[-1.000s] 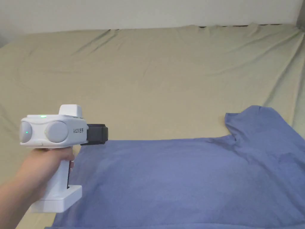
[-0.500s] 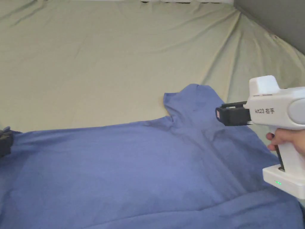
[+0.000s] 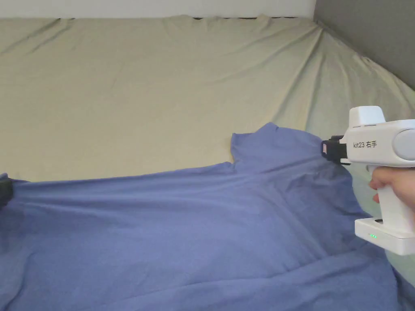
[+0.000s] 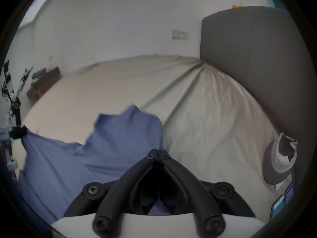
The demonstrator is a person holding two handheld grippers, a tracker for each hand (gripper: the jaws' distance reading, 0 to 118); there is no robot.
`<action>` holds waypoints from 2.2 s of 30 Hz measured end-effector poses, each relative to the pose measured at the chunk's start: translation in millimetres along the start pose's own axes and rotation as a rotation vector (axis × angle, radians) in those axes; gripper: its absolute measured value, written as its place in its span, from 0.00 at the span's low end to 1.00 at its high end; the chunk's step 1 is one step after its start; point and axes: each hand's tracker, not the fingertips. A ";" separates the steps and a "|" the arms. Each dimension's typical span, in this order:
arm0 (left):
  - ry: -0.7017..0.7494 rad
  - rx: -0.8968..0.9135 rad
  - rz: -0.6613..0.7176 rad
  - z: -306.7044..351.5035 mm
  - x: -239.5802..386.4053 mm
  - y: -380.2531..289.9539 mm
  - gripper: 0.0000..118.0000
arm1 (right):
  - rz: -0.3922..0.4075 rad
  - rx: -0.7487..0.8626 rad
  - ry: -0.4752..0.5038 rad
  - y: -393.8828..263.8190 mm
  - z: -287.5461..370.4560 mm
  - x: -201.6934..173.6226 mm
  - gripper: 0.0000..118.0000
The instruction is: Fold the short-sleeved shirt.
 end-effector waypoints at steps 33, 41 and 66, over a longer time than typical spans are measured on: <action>-0.178 -0.205 0.013 157.7 -50.2 -211.5 0.00 | 0.082 -0.179 -0.129 -231.1 192.2 9.3 0.00; -0.127 -0.106 0.102 213.7 -80.7 -181.2 0.92 | 0.110 0.011 -0.182 -202.3 250.1 -2.6 0.86; -0.900 -0.311 0.648 90.2 -169.0 -204.0 1.00 | 0.154 0.070 0.145 -166.9 250.8 -137.8 0.00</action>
